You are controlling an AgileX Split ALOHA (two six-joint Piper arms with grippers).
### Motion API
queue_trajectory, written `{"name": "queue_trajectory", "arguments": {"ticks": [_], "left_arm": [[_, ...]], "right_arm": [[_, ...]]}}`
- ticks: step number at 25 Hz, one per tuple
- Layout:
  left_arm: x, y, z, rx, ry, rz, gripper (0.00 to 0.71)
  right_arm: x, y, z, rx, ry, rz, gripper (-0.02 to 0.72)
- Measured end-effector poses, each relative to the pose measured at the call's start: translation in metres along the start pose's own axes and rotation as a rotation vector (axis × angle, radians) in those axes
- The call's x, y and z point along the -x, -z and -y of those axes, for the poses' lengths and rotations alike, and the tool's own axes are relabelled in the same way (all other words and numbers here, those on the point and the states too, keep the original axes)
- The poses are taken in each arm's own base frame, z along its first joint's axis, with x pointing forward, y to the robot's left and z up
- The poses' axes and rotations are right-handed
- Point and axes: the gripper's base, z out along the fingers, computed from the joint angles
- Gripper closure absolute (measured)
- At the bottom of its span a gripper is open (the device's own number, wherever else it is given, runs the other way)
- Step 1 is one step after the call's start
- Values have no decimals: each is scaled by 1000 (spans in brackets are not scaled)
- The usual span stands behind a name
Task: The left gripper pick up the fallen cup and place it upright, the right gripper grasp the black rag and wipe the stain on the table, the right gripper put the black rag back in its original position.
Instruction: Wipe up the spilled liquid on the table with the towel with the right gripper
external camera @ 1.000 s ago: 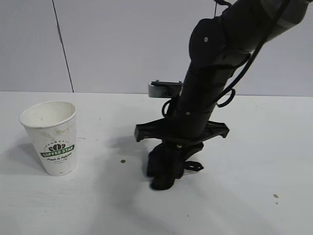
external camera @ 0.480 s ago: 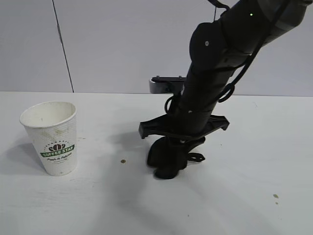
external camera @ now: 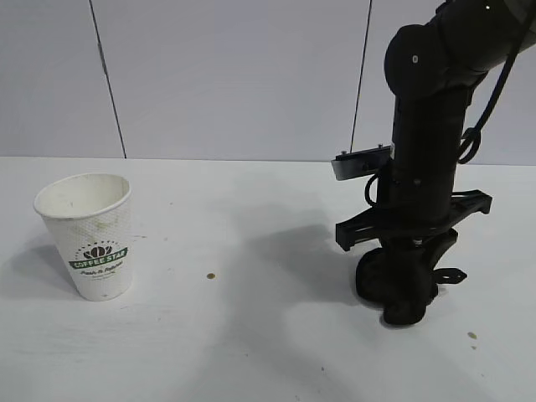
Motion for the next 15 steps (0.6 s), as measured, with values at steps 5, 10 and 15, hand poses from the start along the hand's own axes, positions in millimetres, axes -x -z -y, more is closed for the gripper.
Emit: {"name": "queue_trajectory", "arguments": {"ticks": [5, 10, 15], "left_arm": [[0, 0, 0, 0, 0, 0, 24], [0, 0, 0, 0, 0, 0, 24], [0, 0, 0, 0, 0, 0, 24]], "right_arm": [[4, 2, -19, 157, -20, 39, 582], [11, 4, -66, 309, 52, 152, 582], [13, 4, -75, 292, 67, 196, 582]]}}
